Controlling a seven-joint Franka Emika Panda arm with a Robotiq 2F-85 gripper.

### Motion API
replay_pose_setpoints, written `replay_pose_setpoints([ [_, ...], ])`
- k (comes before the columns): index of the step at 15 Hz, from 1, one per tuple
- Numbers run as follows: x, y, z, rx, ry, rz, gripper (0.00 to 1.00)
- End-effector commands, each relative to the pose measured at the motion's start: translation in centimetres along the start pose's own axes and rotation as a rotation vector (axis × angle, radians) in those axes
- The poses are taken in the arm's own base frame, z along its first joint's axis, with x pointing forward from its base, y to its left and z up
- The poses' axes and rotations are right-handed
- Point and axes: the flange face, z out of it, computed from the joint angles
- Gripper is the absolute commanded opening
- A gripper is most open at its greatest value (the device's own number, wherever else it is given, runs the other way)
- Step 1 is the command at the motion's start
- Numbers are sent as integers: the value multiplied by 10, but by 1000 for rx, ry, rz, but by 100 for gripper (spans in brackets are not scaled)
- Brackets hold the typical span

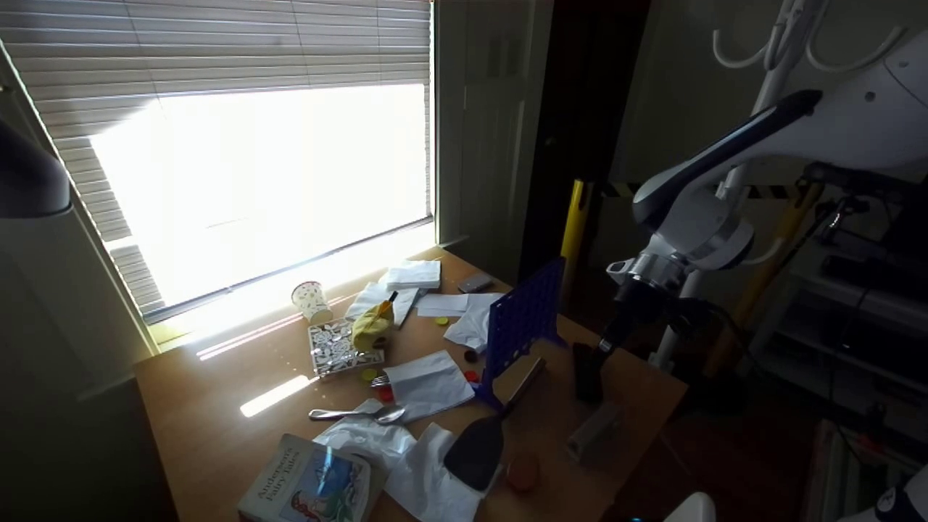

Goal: Turn the brown object on the table

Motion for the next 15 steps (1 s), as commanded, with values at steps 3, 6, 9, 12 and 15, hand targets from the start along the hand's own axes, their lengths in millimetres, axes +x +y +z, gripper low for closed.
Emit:
replay_pose_setpoints([
  [3, 15, 54, 55, 44, -56, 55, 100],
  [6, 6, 46, 50, 20, -75, 57, 100],
  [9, 13, 52, 59, 1, -96, 49, 100],
  [12, 30, 51, 85, 10, -114, 11, 100],
  [15, 42, 45, 110, 18, -144, -28, 100],
])
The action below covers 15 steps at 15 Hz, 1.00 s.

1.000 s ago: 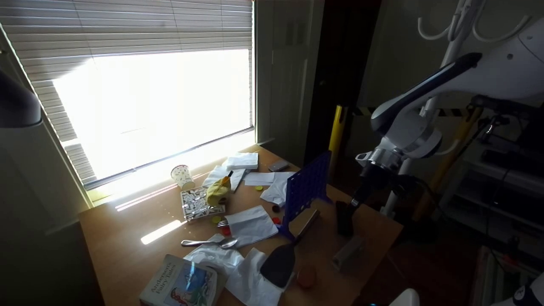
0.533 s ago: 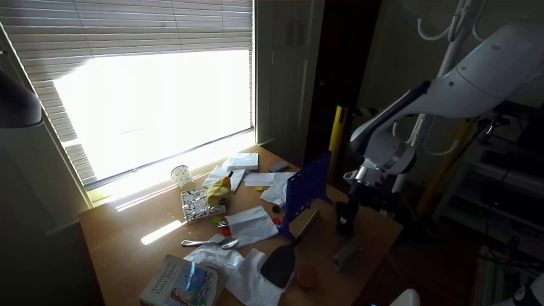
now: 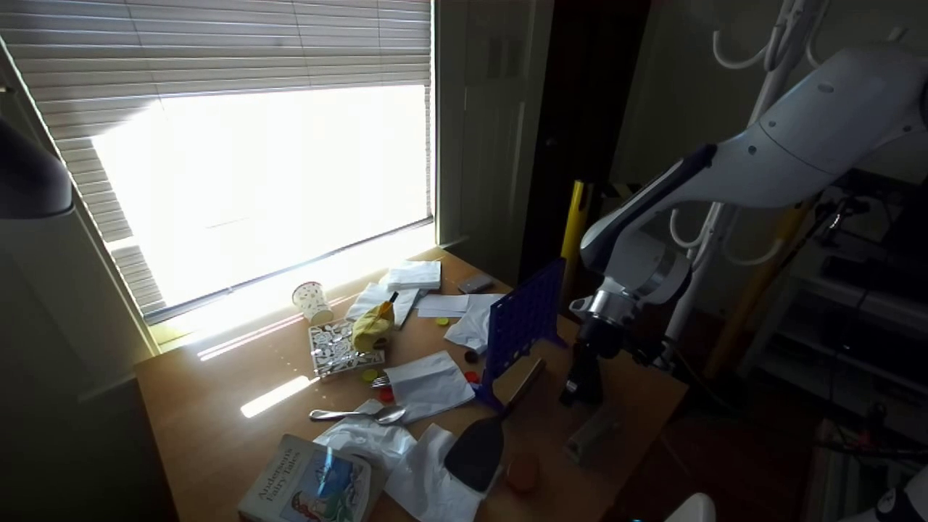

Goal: Turn the brown object on the table

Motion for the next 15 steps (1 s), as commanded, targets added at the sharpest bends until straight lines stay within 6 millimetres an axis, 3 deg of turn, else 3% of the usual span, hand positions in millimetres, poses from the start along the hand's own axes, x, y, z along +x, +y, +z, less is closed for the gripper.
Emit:
replay_pose_setpoints([
  [1, 22, 7, 28, 6, -34, -35, 100],
  [8, 36, 21, 68, 55, -89, -33, 100],
  [15, 44, 17, 103, 87, -140, -42, 100],
])
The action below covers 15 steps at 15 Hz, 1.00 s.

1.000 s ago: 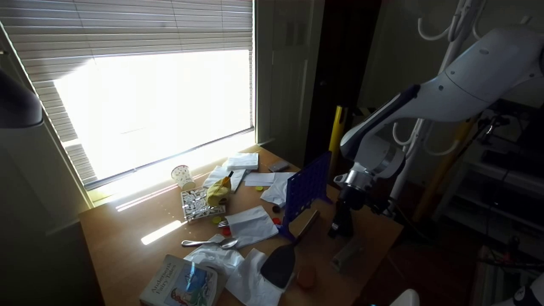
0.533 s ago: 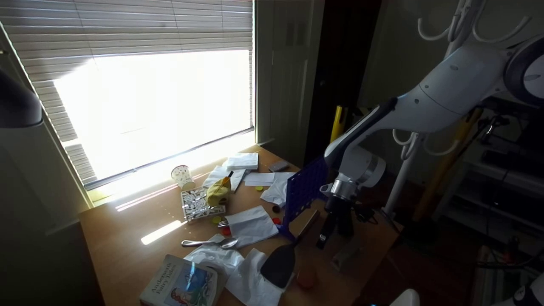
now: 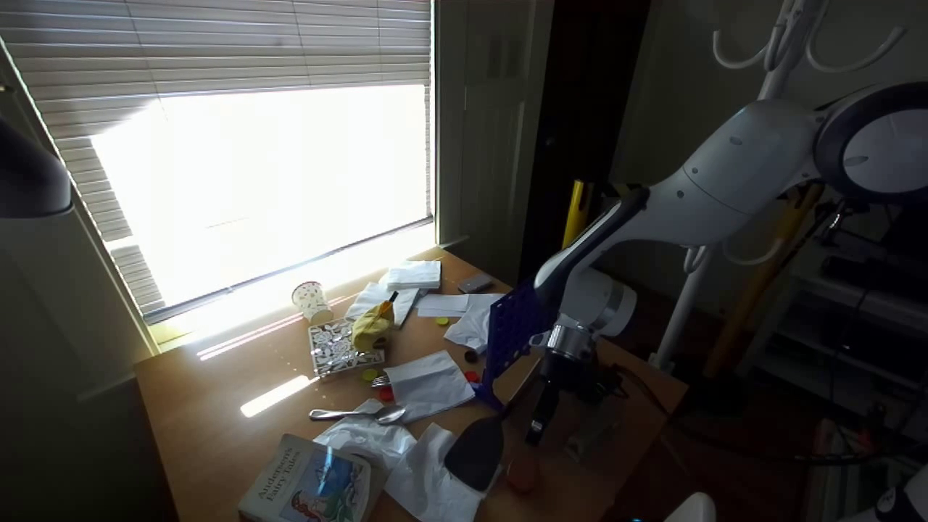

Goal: Turn the brown object on the table

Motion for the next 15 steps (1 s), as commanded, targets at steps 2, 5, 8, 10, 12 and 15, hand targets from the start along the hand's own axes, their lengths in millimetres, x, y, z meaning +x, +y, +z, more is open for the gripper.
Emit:
replay_pose_setpoints([
  [2, 11, 4, 19, 22, -39, -15, 100],
  [5, 14, 6, 24, 19, -46, -19, 100],
  [8, 16, 6, 27, 31, -50, -20, 100],
  [10, 18, 4, 29, 39, -59, -18, 100],
  [12, 19, 3, 32, 43, -70, -17, 100],
  [15, 19, 1, 36, 58, -92, -6, 100],
])
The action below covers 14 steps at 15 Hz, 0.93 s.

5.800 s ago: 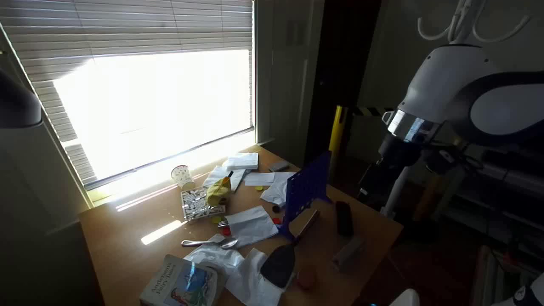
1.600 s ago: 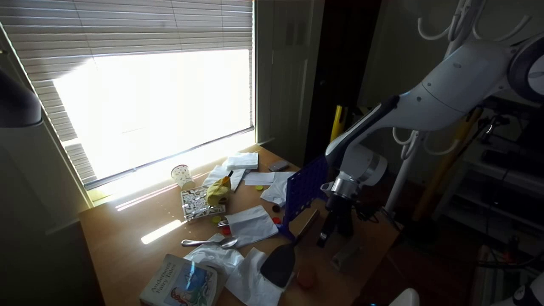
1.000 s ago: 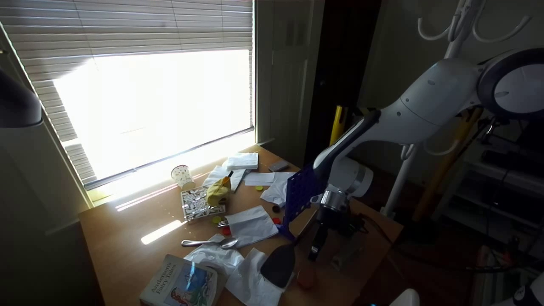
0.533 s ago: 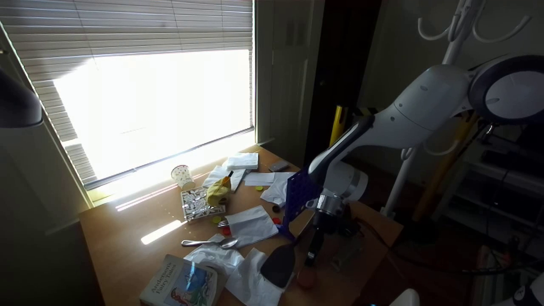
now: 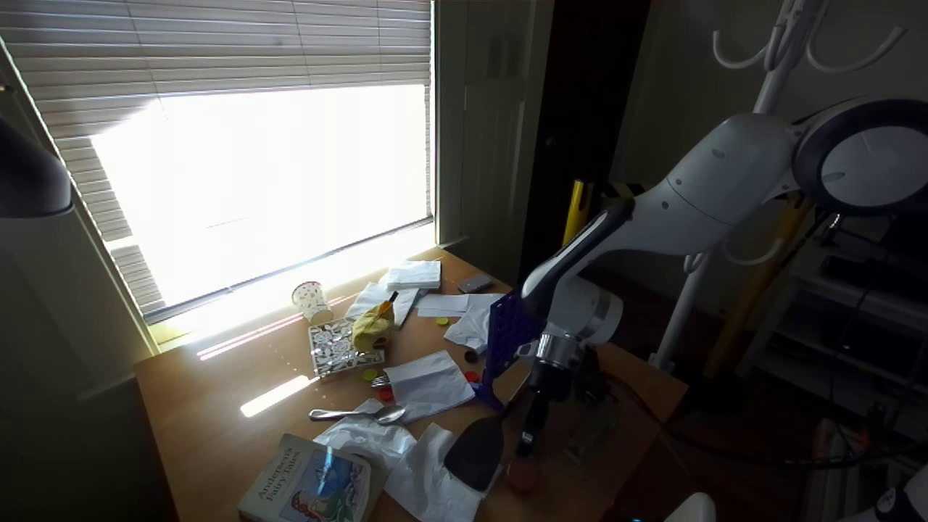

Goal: Turn the brown object on the table

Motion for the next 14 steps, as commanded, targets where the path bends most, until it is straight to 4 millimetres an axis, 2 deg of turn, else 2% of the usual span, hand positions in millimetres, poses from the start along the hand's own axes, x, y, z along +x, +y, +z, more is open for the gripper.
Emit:
replay_pose_setpoints([
  [1, 6, 2, 11, 26, -63, 21, 100],
  [6, 6, 1, 15, 34, -113, 41, 100],
  [9, 6, 2, 15, 39, -125, 45, 91],
  [14, 7, 4, 13, 39, -130, 39, 85],
])
